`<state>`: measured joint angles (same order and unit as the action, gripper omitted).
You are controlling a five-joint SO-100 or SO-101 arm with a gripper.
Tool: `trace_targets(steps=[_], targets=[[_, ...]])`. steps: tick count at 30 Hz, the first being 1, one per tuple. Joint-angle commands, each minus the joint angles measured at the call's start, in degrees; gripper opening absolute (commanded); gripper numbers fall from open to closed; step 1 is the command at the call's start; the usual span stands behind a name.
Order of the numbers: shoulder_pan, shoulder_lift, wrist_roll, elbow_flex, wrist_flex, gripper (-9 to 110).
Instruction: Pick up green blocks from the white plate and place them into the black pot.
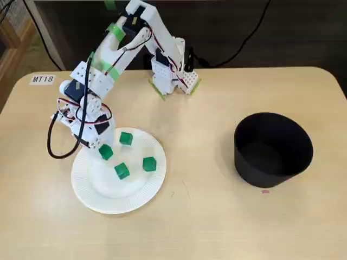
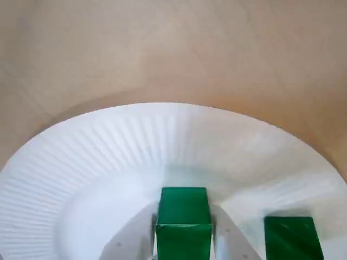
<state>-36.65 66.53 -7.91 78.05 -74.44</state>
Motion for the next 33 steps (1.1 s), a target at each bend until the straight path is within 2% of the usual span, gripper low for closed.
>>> trace_targets(steps=[1, 5, 8, 12, 16, 20, 24, 30, 33], targets=[[1.32, 5.01, -0.53, -2.02, 0.88, -2], [4.83, 20.57, 0.70, -2.02, 2.29, -2], [11.78, 33.22, 4.39, -1.76, 1.76, -2], [30.76, 42.19, 11.51, 2.81, 2.37, -2], [52.38, 46.14, 16.61, 9.14, 11.07, -2], [64.51, 47.55, 16.08, 15.56, 18.19, -2], [69.96, 52.91, 16.00, 29.97, 31.03, -2], [71.72, 52.21, 13.18, 42.01, 42.01, -2], [71.10, 50.01, 11.07, 43.15, 43.33, -2]])
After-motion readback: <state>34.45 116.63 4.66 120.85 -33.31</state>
